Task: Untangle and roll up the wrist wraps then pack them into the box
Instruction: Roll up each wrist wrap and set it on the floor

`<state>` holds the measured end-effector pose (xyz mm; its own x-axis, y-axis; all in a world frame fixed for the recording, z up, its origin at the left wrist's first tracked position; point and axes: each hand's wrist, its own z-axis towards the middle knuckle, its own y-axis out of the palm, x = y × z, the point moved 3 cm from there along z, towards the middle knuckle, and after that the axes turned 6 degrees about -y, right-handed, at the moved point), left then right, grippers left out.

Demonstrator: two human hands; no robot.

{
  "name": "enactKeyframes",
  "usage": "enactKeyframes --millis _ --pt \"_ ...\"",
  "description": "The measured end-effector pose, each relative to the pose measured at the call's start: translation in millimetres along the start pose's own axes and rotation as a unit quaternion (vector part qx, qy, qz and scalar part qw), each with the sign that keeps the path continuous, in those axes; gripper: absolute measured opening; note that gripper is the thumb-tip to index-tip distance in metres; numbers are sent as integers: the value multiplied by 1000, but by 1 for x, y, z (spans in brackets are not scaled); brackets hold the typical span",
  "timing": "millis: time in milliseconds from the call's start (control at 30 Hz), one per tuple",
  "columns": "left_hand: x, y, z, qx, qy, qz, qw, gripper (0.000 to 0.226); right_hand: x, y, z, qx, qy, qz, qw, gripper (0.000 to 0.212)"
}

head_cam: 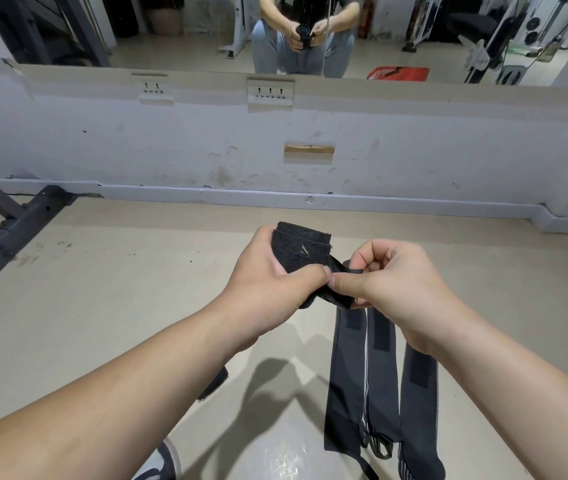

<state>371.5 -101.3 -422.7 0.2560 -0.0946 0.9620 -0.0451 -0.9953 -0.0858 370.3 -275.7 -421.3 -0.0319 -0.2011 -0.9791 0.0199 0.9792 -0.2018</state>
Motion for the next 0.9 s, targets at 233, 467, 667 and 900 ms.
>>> enactKeyframes --millis 233,467,667,900 --pt "-2 0 1 6 5 -2 1000 42 -3 0 -3 13 17 -9 1000 36" --pt "0 -6 2 -4 -1 -53 999 41 -8 3 -8 1 -10 -3 1000 25" --pt "-3 -2 2 12 13 -48 999 43 -18 6 -14 56 -30 -63 996 22" --pt "-3 8 -3 17 45 -40 998 42 -14 14 -20 78 -56 -107 990 17"
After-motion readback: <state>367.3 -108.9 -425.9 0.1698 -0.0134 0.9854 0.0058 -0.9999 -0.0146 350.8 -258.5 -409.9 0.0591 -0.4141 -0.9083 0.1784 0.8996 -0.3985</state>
